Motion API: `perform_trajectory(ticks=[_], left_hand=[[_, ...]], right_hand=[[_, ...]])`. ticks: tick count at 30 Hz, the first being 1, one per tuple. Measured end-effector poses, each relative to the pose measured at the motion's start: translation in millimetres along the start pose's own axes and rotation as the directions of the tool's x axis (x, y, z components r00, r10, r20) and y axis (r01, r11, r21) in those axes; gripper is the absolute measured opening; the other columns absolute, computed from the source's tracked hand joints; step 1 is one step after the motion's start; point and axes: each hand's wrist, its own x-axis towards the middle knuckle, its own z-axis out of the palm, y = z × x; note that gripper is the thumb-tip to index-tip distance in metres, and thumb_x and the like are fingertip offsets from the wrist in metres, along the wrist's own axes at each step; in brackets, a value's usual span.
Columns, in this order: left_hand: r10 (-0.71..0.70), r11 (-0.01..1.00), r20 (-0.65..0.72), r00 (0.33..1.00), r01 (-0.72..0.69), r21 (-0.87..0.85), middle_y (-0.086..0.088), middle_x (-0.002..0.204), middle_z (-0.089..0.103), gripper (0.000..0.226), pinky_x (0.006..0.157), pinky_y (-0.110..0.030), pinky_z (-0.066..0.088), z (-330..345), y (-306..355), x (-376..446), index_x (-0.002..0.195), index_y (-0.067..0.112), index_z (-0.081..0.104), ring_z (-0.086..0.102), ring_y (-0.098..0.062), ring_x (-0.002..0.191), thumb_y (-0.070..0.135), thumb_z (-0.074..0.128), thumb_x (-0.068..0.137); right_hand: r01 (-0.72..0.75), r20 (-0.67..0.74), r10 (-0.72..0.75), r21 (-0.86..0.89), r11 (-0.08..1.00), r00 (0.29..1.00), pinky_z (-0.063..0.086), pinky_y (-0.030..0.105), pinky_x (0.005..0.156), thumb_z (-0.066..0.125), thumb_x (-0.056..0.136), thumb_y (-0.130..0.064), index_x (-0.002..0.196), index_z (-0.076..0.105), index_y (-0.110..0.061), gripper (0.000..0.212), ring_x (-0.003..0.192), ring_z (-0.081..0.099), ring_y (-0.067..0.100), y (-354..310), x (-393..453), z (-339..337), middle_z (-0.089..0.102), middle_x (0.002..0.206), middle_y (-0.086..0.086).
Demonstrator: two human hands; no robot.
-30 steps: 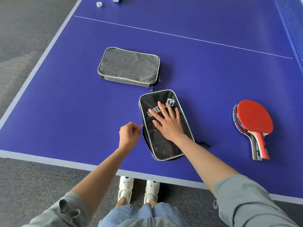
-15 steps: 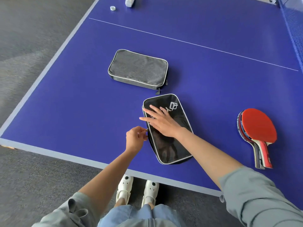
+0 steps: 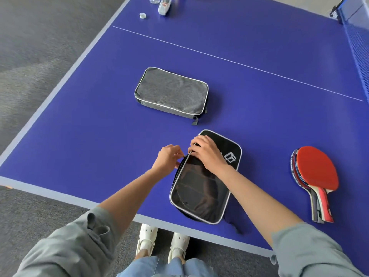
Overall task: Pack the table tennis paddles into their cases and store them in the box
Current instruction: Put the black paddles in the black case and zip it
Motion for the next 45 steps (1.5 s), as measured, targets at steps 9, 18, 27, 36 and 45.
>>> perform_trajectory(ticks=[9, 18, 27, 36, 45], left_hand=[[0.037, 0.998, -0.075, 0.997, -0.034, 0.046, -0.011, 0.083, 0.054, 0.018, 0.064, -0.033, 0.055, -4, -21, -15, 0.081, -0.004, 0.063, 0.061, -0.026, 0.064, -0.009, 0.047, 0.089], [-0.172, 0.954, -0.205, 0.964, 0.112, -0.277, 0.0, 0.068, 0.069, 0.012, 0.059, -0.01, 0.051, -24, -42, -36, 0.081, 0.005, 0.074, 0.064, -0.01, 0.059, 0.003, 0.063, 0.086], [-0.36, 0.834, -0.243, 0.901, 0.193, -0.517, -0.002, 0.072, 0.07, 0.009, 0.06, -0.017, 0.056, -8, -36, -50, 0.083, 0.01, 0.073, 0.069, -0.013, 0.065, 0.014, 0.066, 0.086], [-0.308, 0.897, -0.283, 0.908, 0.178, -0.405, -0.004, 0.077, 0.067, 0.011, 0.058, -0.015, 0.055, -6, -35, -53, 0.086, 0.001, 0.067, 0.066, -0.01, 0.065, 0.004, 0.058, 0.09], [-0.316, 0.889, -0.322, 0.892, 0.161, -0.428, -0.006, 0.076, 0.069, 0.018, 0.065, -0.032, 0.058, 12, -41, -76, 0.075, 0.009, 0.064, 0.069, -0.018, 0.067, 0.006, 0.057, 0.09]], right_hand=[[-0.186, 0.05, 0.179, 0.217, 0.958, 0.983, 0.042, 0.031, 0.085, 0.058, 0.092, -0.012, 0.089, 0.072, -0.005, 0.016, 0.103, 0.046, 0.027, 13, 13, -1, 0.056, 0.097, 0.013], [-0.333, -0.145, 0.397, 0.332, 0.882, 0.906, 0.043, 0.04, 0.091, 0.064, 0.089, -0.017, 0.095, 0.075, -0.011, 0.014, 0.095, 0.057, 0.027, 21, -5, 1, 0.067, 0.096, 0.008], [-0.154, 0.128, 0.109, 0.43, 0.89, 0.986, 0.035, 0.029, 0.085, 0.072, 0.078, -0.038, 0.087, 0.073, -0.026, 0.015, 0.088, 0.059, 0.011, -47, 22, 23, 0.068, 0.09, -0.008], [-0.29, 0.035, 0.315, 0.495, 0.819, 0.949, 0.041, 0.043, 0.089, 0.074, 0.078, -0.031, 0.078, 0.073, -0.021, 0.01, 0.083, 0.058, 0.015, -38, 19, 25, 0.07, 0.084, -0.004], [-0.511, -0.032, 0.641, 0.574, 0.64, 0.767, 0.034, 0.035, 0.092, 0.072, 0.08, -0.031, 0.081, 0.073, -0.018, 0.013, 0.094, 0.06, 0.019, -34, 29, 26, 0.071, 0.092, -0.001]])
